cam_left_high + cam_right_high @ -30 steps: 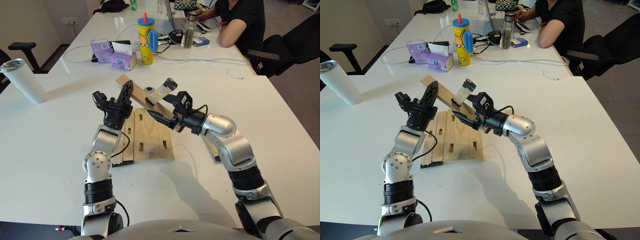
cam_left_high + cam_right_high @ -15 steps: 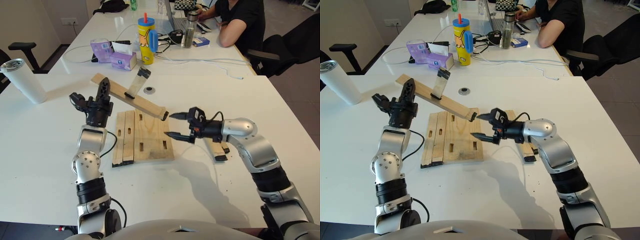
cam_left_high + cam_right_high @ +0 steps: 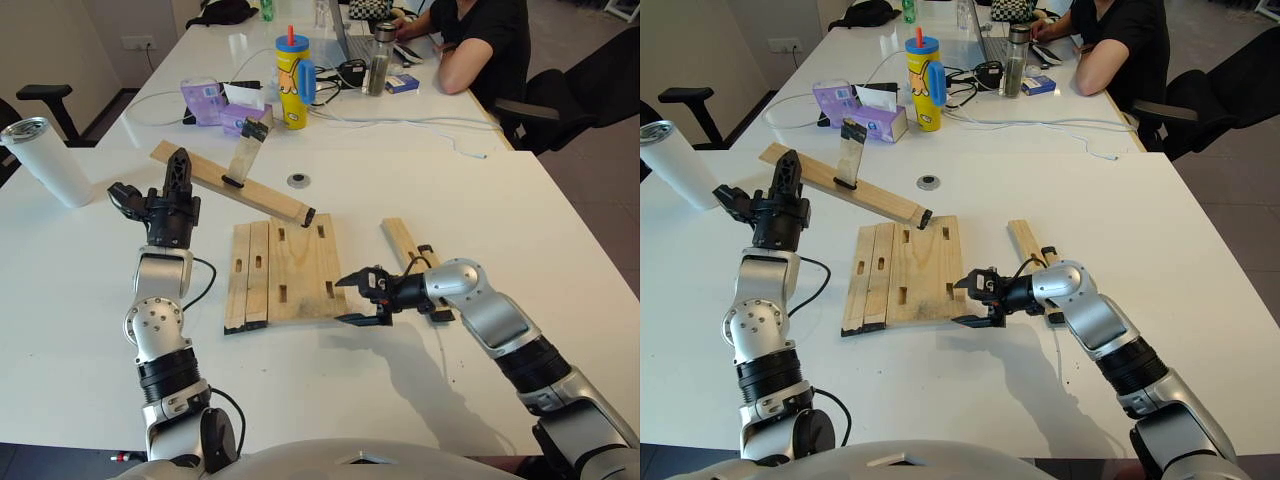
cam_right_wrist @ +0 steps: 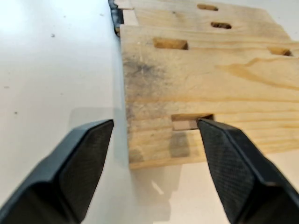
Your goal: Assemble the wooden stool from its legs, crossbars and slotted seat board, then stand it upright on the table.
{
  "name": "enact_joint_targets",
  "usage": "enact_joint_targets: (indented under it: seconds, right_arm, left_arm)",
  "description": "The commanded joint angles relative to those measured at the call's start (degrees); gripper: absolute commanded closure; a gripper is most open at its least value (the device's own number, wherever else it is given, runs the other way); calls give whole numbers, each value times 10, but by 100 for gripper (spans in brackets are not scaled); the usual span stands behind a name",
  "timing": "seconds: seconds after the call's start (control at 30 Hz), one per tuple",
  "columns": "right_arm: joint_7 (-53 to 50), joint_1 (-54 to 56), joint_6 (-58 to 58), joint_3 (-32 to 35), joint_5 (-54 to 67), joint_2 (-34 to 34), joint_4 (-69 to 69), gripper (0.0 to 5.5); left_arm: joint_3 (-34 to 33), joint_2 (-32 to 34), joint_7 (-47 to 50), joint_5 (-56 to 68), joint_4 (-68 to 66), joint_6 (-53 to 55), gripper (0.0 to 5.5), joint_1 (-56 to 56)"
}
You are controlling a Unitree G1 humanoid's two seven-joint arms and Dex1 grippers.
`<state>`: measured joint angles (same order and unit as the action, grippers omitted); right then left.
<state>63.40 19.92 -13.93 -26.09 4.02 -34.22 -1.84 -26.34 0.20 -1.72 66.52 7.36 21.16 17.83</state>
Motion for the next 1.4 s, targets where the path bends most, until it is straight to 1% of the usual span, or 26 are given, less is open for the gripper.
enact_joint_targets:
  seconds: [0.03,0.13,0.27,0.4,0.5,0.73,0.87,1.03,1.27,1.4]
  right_arm:
    - [10,19,14,-14,-23,8,31,213]
    - [-7,30,53,-28,-58,16,56,213]
    - [-45,26,65,-42,-103,34,86,213]
    - [-94,11,-14,-22,-91,78,96,213]
    - [-130,2,-48,-11,-89,102,94,213]
    - [-170,-1,-75,-14,-97,131,91,213]
    - [-196,0,-113,-3,-92,147,93,213]
    - [-203,-6,-135,-2,-87,151,82,213]
    - [-199,-7,-143,-2,-84,151,76,213]
    - [-192,-9,-144,-7,-85,146,69,213]
  left_arm:
    - [-4,6,1,9,-7,2,447,11]
    - [-3,7,2,10,-10,4,447,13]
    - [-3,5,6,7,-2,6,447,0]
    - [4,8,3,-9,-10,10,447,-8]
    - [10,13,-3,-29,-20,11,447,-14]
    - [26,15,-20,-91,-32,-3,447,-42]
    - [26,17,-14,-109,-3,-3,447,-68]
    - [29,32,-24,-136,6,-6,447,-88]
    - [42,48,-59,-190,-63,-43,447,-37]
    - [48,56,-69,-217,-63,-53,447,-42]
